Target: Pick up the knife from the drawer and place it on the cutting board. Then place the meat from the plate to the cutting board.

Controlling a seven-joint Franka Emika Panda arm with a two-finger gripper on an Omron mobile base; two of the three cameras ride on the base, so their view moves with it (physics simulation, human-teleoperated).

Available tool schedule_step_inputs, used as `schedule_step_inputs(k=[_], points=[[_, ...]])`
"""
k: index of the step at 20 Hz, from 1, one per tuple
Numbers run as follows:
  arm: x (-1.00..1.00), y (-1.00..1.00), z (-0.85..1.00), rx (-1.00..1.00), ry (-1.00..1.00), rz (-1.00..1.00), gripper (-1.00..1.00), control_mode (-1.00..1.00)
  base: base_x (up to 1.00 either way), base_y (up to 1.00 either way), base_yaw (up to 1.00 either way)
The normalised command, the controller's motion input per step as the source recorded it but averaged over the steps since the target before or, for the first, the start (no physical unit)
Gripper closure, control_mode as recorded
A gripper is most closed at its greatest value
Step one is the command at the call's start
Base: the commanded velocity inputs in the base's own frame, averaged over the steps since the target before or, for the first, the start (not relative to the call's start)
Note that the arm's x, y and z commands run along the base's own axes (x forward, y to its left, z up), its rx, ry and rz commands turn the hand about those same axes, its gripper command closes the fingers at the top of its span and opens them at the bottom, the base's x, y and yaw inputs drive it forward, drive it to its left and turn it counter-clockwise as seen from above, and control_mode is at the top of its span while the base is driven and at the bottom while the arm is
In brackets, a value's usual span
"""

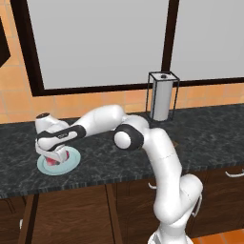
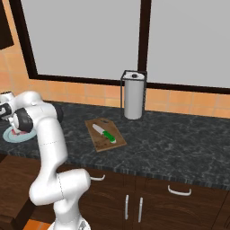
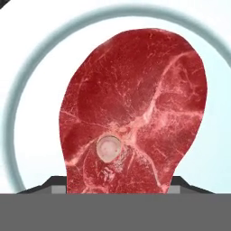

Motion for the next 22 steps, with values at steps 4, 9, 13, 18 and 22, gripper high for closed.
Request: schedule_step_inputs(k=[4,9,13,18,22], points=[[-0.05,-0.01,-0.02,0.0,-0.1,0.0,1.0,-1.0,0.0,0.0,0.0],[-0.23,-0.32,0.36,0.02,-0.23,0.04,1.0,-1.0,0.0,0.0,0.0],[-0.19,-0.5,0.78,0.0,-0.21,0.13,1.0,-1.0,0.0,0.0,0.0],[-0.24,-0.68,0.58,0.0,-0.06,0.28,1.0,-1.0,0.0,0.0,0.0],[-0.17,-0.85,0.43,-0.04,0.0,0.38,1.0,-1.0,0.0,0.0,0.0]])
